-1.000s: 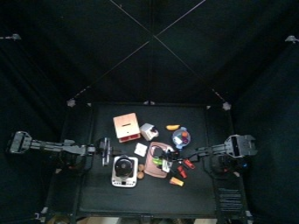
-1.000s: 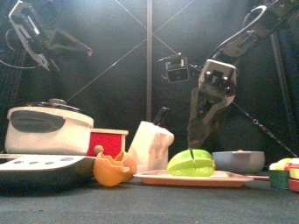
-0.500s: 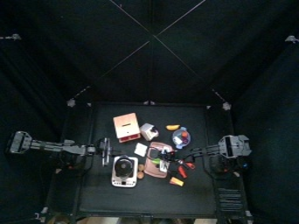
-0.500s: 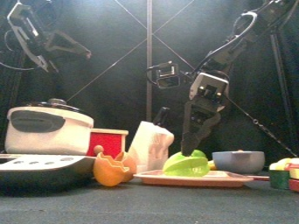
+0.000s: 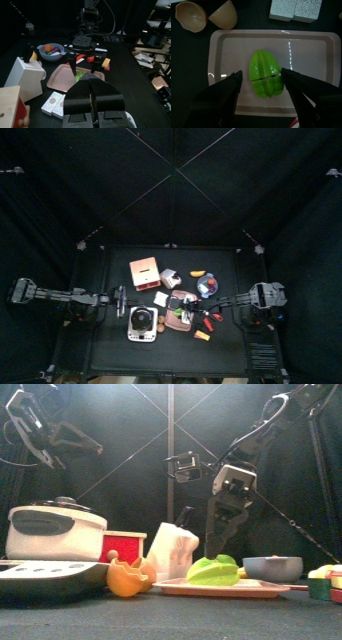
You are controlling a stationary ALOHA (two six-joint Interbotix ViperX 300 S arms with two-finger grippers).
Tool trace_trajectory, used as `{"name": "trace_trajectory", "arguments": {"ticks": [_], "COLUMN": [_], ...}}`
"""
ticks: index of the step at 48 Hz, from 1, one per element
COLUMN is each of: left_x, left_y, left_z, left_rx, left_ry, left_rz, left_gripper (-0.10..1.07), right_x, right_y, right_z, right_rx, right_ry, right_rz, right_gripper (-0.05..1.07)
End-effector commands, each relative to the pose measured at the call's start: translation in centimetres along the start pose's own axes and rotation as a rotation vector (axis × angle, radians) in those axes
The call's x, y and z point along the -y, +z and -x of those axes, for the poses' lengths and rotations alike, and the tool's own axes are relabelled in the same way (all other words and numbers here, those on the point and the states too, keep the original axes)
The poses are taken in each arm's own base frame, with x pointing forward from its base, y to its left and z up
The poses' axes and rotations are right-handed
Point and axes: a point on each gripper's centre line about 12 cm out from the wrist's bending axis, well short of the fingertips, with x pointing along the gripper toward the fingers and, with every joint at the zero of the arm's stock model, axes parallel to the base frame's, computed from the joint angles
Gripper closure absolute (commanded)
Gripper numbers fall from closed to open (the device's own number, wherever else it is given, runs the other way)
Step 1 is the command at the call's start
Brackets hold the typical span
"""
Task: Grab starfruit
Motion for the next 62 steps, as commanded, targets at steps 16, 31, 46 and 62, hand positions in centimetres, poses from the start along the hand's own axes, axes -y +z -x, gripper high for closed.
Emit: {"name": "trace_trajectory", "arguments": {"ticks": [16, 31, 46, 62], "left_x": [-0.3, -0.3, -0.3, -0.3], "left_y": [0.6, 0.5, 0.4, 0.3], "left_z": [-0.2, -0.1, -0.1, -0.1], "left_rx": [0.021, 0.018, 0.016, 0.015], "left_ry": [0.012, 0.014, 0.014, 0.014], "left_rz": [0.003, 0.005, 0.005, 0.006], "left_gripper": [0.89, 0.89, 0.89, 0.89], "right_x": [0.3, 0.4, 0.3, -0.3], "right_y": [0.1, -0.4, -0.3, 0.5], "right_z": [-0.2, -1.5, -1.5, -0.3], "right_rx": [0.013, -0.008, -0.007, 0.025], "right_ry": [-0.004, -0.007, -0.007, 0.028], "right_rz": [0.006, 0.008, 0.008, -0.077], "right_gripper": [0.09, 0.09, 0.25, 0.38]}}
